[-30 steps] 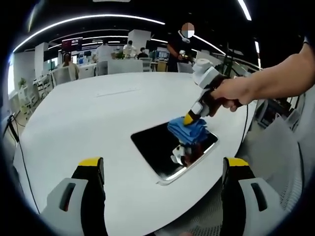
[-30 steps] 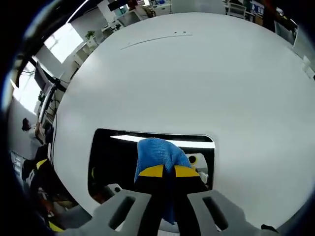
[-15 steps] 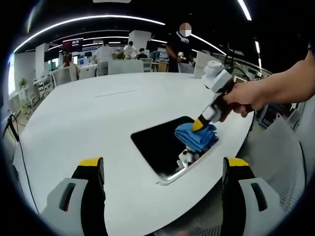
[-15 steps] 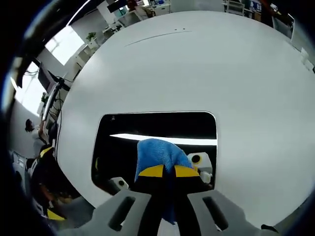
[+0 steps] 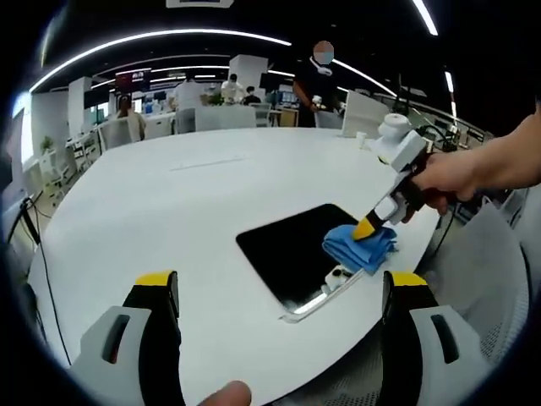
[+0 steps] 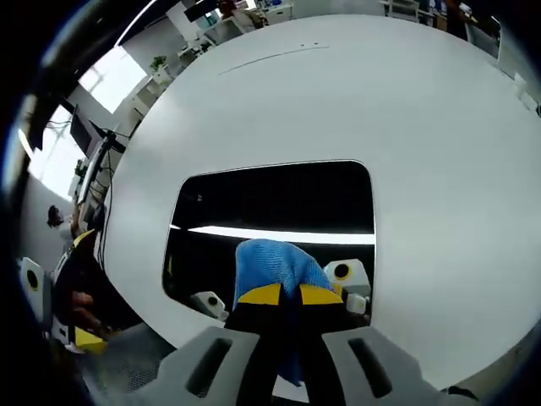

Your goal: Wipe the mirror surface with the cleaning cloth until all visible marks leave the cleaned area.

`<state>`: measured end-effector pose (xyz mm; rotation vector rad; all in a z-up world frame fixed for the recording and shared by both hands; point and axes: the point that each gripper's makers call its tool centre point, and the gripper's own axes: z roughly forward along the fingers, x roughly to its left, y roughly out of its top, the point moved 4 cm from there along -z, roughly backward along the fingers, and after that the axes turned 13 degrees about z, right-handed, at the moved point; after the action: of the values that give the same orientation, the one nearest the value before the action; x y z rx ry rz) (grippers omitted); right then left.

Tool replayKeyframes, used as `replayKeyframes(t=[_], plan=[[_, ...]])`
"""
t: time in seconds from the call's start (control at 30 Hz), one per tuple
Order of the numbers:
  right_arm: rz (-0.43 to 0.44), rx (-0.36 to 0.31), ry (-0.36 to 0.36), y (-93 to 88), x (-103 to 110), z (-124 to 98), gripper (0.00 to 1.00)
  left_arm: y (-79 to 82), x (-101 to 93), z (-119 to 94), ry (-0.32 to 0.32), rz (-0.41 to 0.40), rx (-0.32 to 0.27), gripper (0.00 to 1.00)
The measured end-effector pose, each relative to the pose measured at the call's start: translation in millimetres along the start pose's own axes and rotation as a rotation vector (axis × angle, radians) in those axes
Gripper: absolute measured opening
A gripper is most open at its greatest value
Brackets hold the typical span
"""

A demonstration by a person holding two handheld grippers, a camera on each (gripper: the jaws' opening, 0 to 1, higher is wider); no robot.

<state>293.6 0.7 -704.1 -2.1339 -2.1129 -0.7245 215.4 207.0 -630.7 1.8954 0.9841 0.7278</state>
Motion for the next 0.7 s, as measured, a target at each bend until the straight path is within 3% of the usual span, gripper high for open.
replayKeyframes(t=[0.07, 0.2, 0.33, 0.5, 0.7], plan=[[0.001, -0.003, 0.002, -2.5, -0.4, -0.9, 0.0, -2.1, -2.9, 0.4, -0.013, 0.028, 0.013, 0.99], [0.004, 0.002, 0.008, -9.6, -0.7, -3.6, 0.0, -2.1, -5.8, -0.2, -0.022, -0.019, 0.0, 0.99], [-0.001, 0.008, 0.018, -17.3, 0.3, -5.4, 0.0, -5.2, -7.4, -2.4, -0.012, 0.003, 0.003, 0.99], [0.002, 0.008, 0.029, -23.1, 0.1, -8.4, 0.0, -6.7, -6.0, -2.9, 0.01, -0.028, 0.005, 0.99], [0.003, 0.018, 0.04, -28.6, 2.2, -12.3, 0.0, 8.8, -6.3, 1.1, 0.029, -0.04, -0.02, 0.99]])
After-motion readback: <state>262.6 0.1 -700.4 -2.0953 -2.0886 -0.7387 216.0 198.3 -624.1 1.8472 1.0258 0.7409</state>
